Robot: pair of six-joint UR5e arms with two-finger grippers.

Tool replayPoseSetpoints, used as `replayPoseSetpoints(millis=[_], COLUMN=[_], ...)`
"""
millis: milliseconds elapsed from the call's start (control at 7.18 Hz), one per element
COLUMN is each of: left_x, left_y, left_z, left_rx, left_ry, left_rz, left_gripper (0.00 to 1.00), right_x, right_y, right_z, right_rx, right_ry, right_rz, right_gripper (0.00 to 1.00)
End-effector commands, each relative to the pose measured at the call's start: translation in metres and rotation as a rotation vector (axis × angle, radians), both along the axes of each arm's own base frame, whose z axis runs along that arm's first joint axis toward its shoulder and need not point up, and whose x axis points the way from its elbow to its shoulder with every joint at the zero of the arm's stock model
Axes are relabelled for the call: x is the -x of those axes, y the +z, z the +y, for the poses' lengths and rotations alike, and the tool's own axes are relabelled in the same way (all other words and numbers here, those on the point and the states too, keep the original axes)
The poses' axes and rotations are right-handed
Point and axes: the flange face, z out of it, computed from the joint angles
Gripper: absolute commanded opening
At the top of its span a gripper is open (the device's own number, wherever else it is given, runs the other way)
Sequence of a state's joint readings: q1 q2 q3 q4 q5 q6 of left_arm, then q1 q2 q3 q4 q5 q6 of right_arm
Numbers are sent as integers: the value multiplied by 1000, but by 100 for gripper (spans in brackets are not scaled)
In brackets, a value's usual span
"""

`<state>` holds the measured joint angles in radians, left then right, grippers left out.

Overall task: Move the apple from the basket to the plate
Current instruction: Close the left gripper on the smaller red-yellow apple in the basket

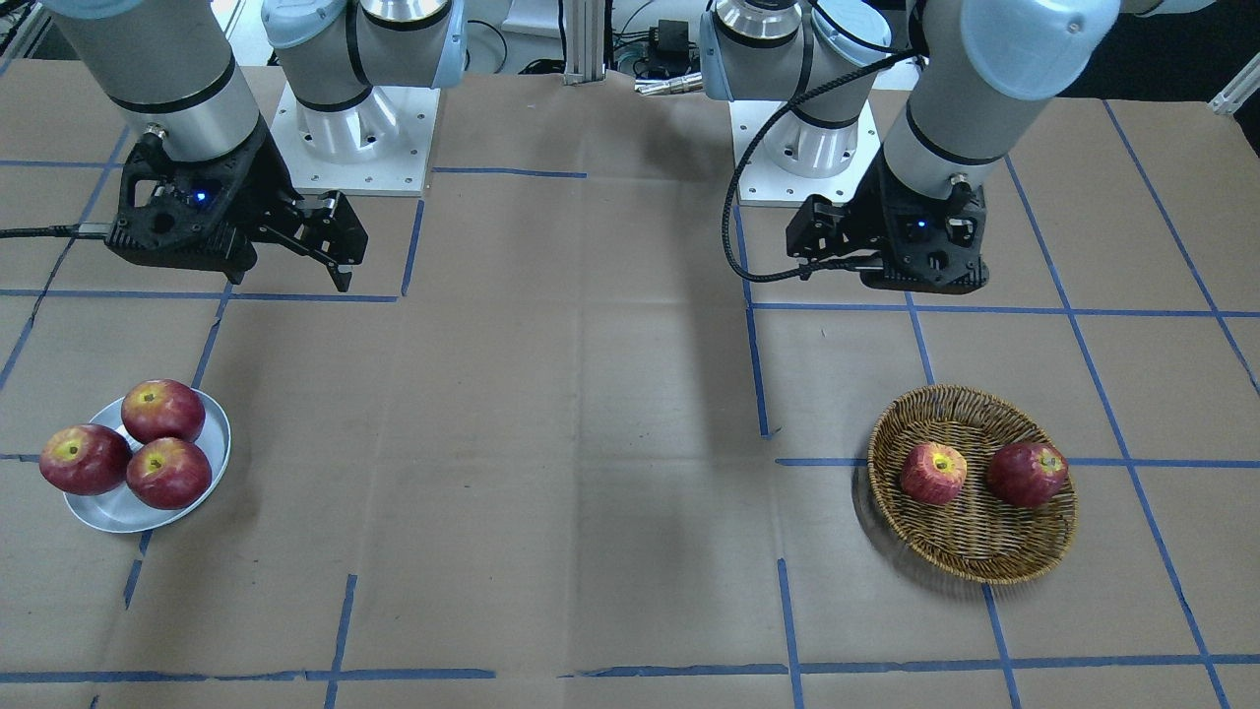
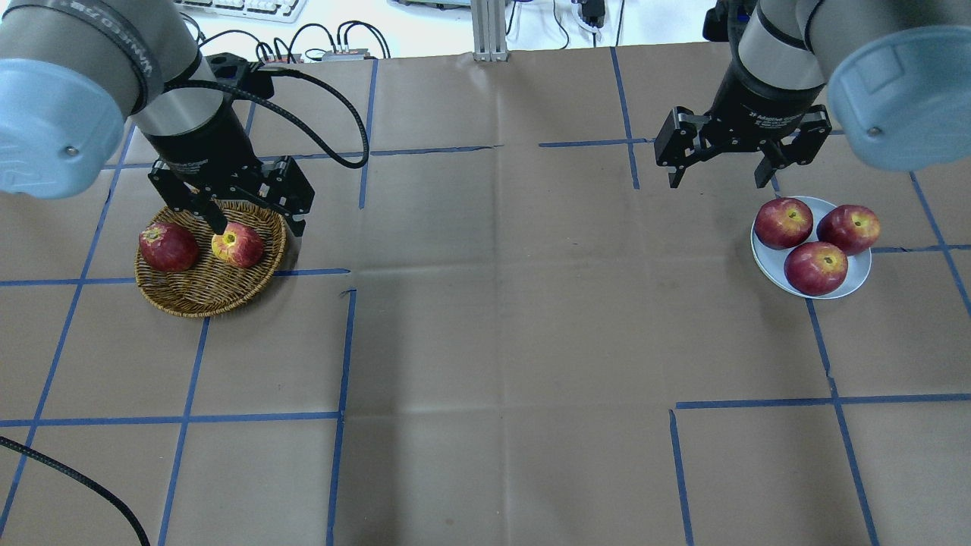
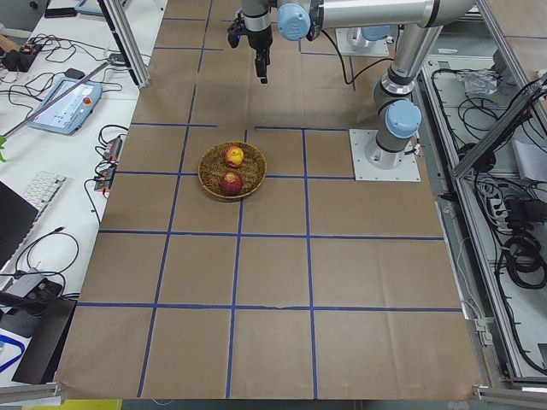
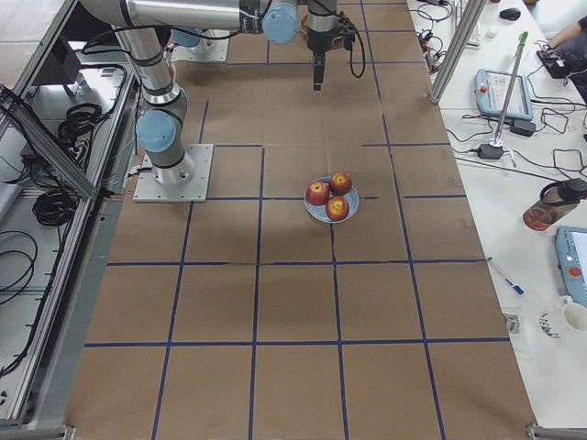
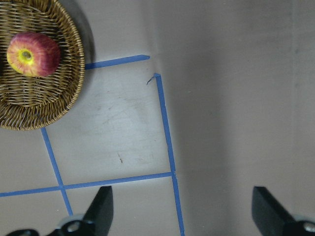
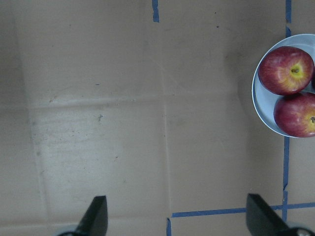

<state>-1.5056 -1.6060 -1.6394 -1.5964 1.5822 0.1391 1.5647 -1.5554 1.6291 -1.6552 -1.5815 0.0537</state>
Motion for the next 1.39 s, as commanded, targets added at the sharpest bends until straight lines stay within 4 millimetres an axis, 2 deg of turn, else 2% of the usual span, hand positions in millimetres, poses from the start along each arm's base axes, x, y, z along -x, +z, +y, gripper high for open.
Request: replayPoseSetpoints(millis=[0,139,418,836,1254], left_x=[-48,-72,-119,-129,-138], left_y=[-24,-44,-103,-154,-182], left_z=[-13,-18,-30,-53,-70], left_rx=[53,89,95,101,124], left_ry=[-163,-186,-248,-308,-323], left_rz=[21,16,22,23,12], left_gripper=[99,99,99,99,99], right_x=[0,0,1,0,0], right_y=[0,0,0,0,0], right_z=[0,0,0,0,0], right_rx=[0,0,-1,-1,-1], right_ry=[0,0,-2,0,0], right_rz=[0,0,0,0,0], right_gripper=[100,100,100,100,100])
